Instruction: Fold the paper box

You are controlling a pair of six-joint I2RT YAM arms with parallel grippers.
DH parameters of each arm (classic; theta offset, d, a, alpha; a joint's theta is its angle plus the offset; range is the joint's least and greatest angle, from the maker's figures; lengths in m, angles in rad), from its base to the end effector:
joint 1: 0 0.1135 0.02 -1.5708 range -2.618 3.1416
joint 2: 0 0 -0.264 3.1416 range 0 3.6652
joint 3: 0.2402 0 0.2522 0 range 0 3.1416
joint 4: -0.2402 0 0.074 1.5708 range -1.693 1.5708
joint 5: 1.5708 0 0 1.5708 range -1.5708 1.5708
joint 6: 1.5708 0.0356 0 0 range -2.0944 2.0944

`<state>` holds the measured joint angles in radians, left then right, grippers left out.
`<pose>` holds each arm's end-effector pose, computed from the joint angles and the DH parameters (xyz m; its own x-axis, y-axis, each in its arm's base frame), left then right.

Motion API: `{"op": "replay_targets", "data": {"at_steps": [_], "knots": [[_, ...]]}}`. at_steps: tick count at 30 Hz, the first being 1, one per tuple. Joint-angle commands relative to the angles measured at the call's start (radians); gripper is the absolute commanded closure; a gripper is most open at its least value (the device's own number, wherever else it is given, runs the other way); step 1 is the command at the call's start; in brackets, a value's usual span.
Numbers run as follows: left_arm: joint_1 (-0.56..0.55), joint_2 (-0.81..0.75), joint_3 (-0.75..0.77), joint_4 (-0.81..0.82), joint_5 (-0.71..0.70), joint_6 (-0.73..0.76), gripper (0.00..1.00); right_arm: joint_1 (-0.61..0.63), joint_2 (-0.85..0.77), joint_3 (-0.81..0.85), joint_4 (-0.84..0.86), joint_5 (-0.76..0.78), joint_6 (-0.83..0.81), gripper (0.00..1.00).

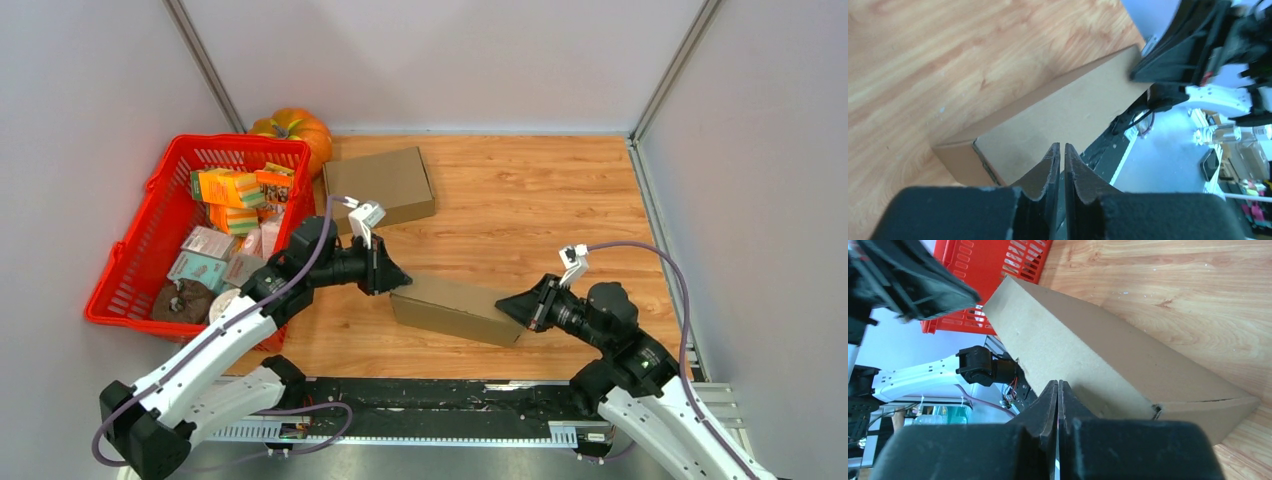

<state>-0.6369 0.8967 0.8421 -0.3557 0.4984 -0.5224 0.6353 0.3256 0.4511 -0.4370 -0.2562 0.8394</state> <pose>0.1504 -0.1324 0.3243 -0.7144 -0.0167 -0.6996 0.5981 0.5044 -0.6228 0.0821 0.0717 0.2549 -0.7365 0.3515 -0.5780 -0.3295 0.5598 0.7603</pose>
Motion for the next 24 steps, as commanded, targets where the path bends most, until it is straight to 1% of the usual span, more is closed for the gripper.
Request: {"op": "replay_targets", "data": {"at_steps": [1, 2, 3, 4, 6, 7, 8, 9, 10, 11, 12, 13, 14, 16, 17, 18, 19, 20, 21, 22, 23, 24], "knots": [[0.006, 0.002, -0.136, 0.072, 0.020, -0.034, 0.88, -0.003, -0.008, 0.092, -0.089, -0.029, -0.072, 0.96], [0.006, -0.008, -0.193, 0.087, 0.008, -0.037, 0.88, -0.006, -0.035, 0.060, -0.110, -0.025, -0.066, 0.96], [0.008, -0.013, -0.218, 0.102, -0.024, -0.033, 0.88, -0.006, -0.054, 0.020, -0.108, -0.029, -0.056, 0.97], [0.026, -0.002, -0.238, 0.103, -0.030, -0.018, 0.89, -0.005, -0.072, -0.026, -0.089, -0.040, -0.001, 0.98], [0.042, 0.021, -0.282, 0.089, -0.028, 0.004, 0.91, -0.005, -0.143, -0.163, -0.031, -0.067, 0.052, 0.98], [0.043, 0.021, -0.291, 0.078, -0.027, 0.012, 0.91, -0.005, -0.169, -0.173, -0.038, -0.060, 0.058, 0.98], [0.045, 0.012, -0.307, 0.072, -0.023, 0.012, 0.91, -0.006, -0.215, -0.161, -0.090, -0.028, 0.044, 0.98], [0.043, -0.007, -0.311, 0.051, -0.023, 0.010, 0.91, -0.009, -0.227, -0.105, -0.120, -0.014, 0.030, 0.98], [0.043, -0.057, -0.313, 0.031, -0.024, 0.015, 0.91, -0.009, -0.227, -0.074, -0.150, -0.005, 0.014, 0.97], [0.043, -0.086, -0.302, -0.001, -0.043, 0.021, 0.91, -0.009, -0.199, -0.045, -0.223, 0.001, -0.015, 0.96], [0.043, -0.114, -0.301, -0.064, -0.060, 0.025, 0.91, -0.009, -0.175, -0.020, -0.264, -0.002, -0.026, 0.96], [0.043, -0.169, -0.301, -0.090, -0.067, 0.025, 0.90, -0.009, -0.154, 0.006, -0.305, -0.009, -0.036, 0.94], [0.043, -0.191, -0.316, -0.113, -0.073, 0.021, 0.90, -0.009, -0.126, 0.003, -0.356, -0.059, -0.040, 0.93], [0.043, -0.246, -0.340, -0.169, -0.073, -0.022, 0.89, -0.011, -0.117, -0.023, -0.393, -0.113, -0.016, 0.87], [0.042, -0.261, -0.365, -0.186, -0.046, -0.037, 0.89, -0.009, -0.125, -0.022, -0.441, -0.159, -0.011, 0.85], [0.042, -0.275, -0.374, -0.206, -0.022, -0.103, 0.87, -0.009, -0.132, -0.014, -0.471, -0.182, -0.005, 0.83], [0.042, -0.312, -0.374, -0.219, 0.004, -0.134, 0.85, -0.009, -0.141, 0.003, -0.506, -0.195, -0.006, 0.72], [0.042, -0.338, -0.348, -0.235, 0.032, -0.163, 0.83, -0.009, -0.157, 0.047, -0.599, -0.183, -0.008, 0.66], [0.042, -0.369, -0.325, -0.294, 0.028, -0.207, 0.72, -0.009, -0.158, 0.075, -0.643, -0.180, -0.010, 0.60], [0.042, -0.428, -0.293, -0.327, 0.010, -0.217, 0.66, -0.009, -0.154, 0.096, -0.675, -0.184, -0.010, 0.49], [0.042, -0.452, -0.229, -0.357, -0.038, -0.228, 0.54, -0.011, -0.136, 0.116, -0.709, -0.218, 0.000, 0.45], [0.042, -0.470, -0.201, -0.399, -0.056, -0.254, 0.34, -0.009, -0.125, 0.120, -0.715, -0.232, 0.007, 0.41]]}}
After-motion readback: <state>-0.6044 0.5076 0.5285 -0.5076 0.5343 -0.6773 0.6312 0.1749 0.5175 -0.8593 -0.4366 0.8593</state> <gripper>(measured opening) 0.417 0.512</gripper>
